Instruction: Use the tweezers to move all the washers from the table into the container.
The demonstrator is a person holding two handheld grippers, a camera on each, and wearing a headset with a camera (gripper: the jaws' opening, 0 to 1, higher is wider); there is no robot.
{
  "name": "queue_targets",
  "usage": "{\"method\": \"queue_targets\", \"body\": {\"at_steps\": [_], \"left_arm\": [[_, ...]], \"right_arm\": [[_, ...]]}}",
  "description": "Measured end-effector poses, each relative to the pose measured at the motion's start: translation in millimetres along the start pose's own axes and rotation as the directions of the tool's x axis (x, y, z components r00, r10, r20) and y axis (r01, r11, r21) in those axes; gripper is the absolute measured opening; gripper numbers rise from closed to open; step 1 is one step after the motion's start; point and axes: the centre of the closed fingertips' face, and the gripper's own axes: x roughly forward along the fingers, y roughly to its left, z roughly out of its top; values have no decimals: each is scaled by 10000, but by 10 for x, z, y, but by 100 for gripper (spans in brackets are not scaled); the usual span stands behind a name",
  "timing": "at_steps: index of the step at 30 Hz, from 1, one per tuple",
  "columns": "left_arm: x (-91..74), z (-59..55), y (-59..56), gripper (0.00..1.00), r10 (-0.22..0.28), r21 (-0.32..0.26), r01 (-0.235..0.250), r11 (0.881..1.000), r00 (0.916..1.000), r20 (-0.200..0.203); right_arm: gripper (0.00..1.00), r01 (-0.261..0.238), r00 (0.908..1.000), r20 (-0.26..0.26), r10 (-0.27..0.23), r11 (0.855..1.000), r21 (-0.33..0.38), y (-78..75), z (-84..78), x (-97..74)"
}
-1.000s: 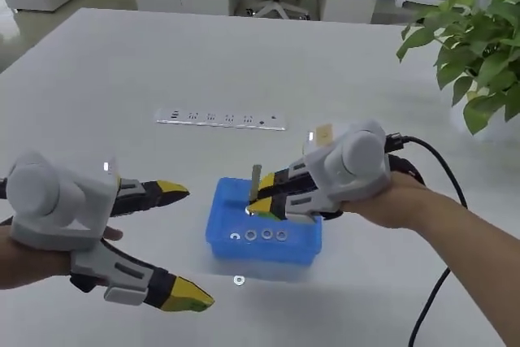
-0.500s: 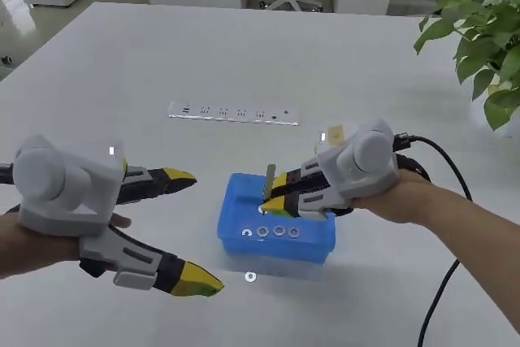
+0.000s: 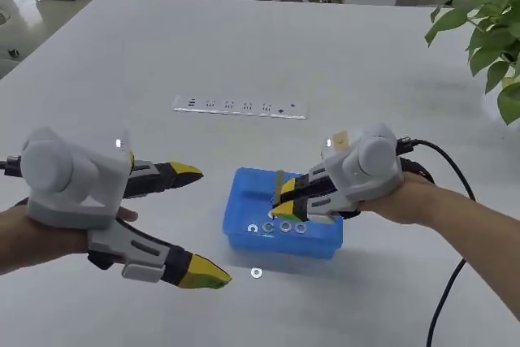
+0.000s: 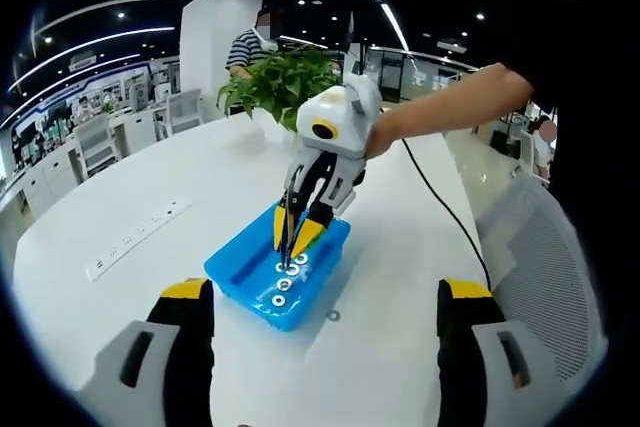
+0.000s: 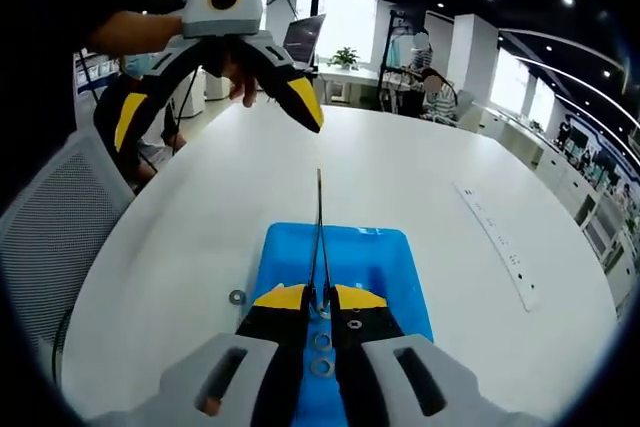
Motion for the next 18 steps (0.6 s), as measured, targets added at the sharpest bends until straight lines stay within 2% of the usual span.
{"method": "queue_targets", "body": {"at_steps": [12, 18], "left_arm": [[68, 21, 41, 94, -118, -83, 118, 9999, 9999, 37], [136, 80, 78, 84, -213, 88, 212, 9997, 9997, 118]], "right_arm": [[10, -247, 9993, -259, 252, 9995, 188, 28, -169, 54], [10, -318, 9990, -302, 324, 9993, 196, 50, -195, 76]]}}
